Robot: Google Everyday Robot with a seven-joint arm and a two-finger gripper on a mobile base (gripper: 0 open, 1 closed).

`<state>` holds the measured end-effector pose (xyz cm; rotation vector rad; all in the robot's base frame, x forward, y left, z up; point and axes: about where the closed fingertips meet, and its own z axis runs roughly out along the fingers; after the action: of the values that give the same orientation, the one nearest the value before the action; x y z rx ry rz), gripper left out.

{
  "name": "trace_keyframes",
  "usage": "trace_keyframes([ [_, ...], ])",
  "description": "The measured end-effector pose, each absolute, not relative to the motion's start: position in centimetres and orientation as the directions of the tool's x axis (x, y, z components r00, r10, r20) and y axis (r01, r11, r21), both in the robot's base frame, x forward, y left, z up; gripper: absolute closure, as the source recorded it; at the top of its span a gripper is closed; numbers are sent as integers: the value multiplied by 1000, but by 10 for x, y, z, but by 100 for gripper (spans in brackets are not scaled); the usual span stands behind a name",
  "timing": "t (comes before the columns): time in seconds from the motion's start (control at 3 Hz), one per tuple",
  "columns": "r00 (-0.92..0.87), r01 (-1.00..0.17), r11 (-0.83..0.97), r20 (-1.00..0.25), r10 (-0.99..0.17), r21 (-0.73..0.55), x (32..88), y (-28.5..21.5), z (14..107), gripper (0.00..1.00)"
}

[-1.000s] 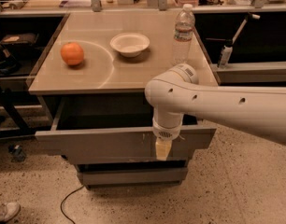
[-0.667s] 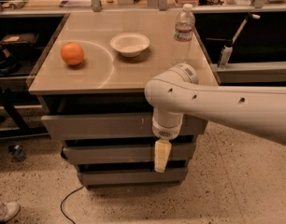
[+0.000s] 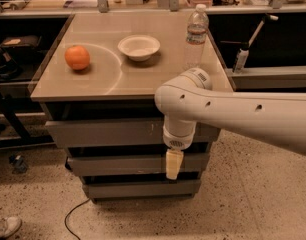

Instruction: Close top drawer

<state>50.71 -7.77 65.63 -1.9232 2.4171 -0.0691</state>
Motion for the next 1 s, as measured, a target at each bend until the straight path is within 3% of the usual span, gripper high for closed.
trace_keyframes([
  [1.0, -223, -972, 223, -12, -975, -69, 508, -78, 657, 87],
])
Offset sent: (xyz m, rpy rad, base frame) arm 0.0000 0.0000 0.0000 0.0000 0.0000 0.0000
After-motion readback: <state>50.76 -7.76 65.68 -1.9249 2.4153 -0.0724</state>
